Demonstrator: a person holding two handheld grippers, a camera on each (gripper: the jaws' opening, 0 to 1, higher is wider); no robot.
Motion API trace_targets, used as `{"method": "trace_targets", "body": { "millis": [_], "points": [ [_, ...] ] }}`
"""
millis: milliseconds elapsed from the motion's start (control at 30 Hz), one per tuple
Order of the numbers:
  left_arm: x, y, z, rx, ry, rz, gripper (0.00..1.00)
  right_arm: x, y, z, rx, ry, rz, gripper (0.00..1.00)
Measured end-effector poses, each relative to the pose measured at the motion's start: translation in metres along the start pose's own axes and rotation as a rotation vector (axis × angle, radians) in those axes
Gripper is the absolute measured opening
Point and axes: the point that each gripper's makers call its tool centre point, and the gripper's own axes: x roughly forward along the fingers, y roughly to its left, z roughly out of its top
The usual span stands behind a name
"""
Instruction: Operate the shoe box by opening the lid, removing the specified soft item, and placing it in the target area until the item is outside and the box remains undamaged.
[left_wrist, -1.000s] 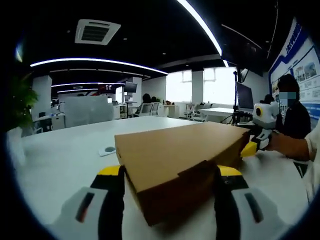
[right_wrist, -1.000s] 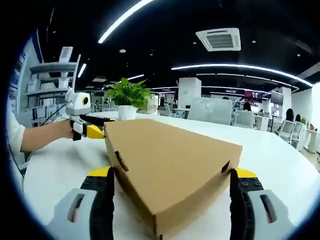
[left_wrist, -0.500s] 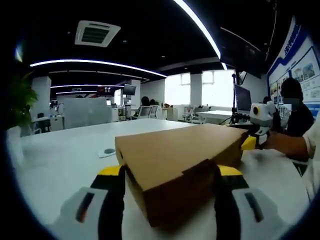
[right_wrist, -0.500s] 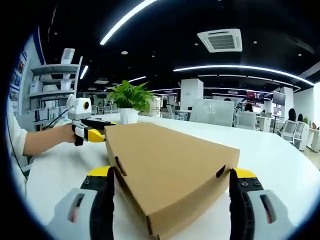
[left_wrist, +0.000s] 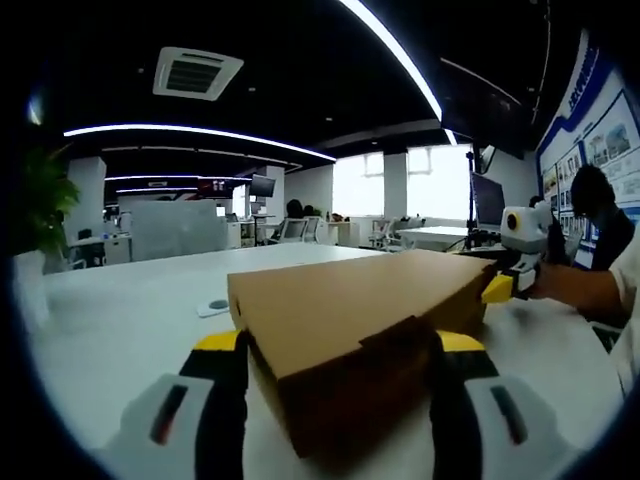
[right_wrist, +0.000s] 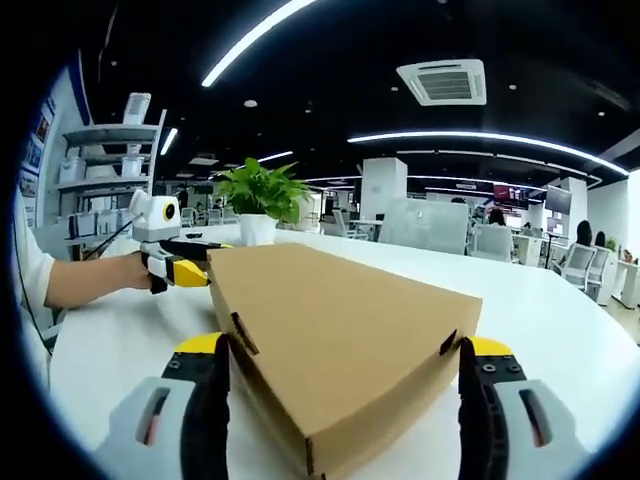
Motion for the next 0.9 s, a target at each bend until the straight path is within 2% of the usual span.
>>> {"method": "trace_targets", "body": {
  "millis": [200, 300, 700, 900],
  "points": [
    [-0.001, -0.002, 0.000, 0.002, 0.011, 0.014, 0.76, 0.000, -0.001, 0.000, -0.003, -0.006, 0.007, 0.97],
    [-0.006, -0.008, -0.001, -0.001, 0.020, 0.048, 0.76, -0.001, -0.007, 0.001, -0.004, -0.028, 0.042, 0.97],
    [-0.010, -0.013, -0.002, -0.012, 0.050, 0.096, 0.75, -0.004, -0.002, 0.001, 0.003, -0.006, 0.051, 0.96],
    [-0.014, -0.017, -0.002, -0.014, 0.044, 0.113, 0.75, -0.004, -0.001, 0.002, 0.001, -0.010, 0.071, 0.95]
  ]
}}
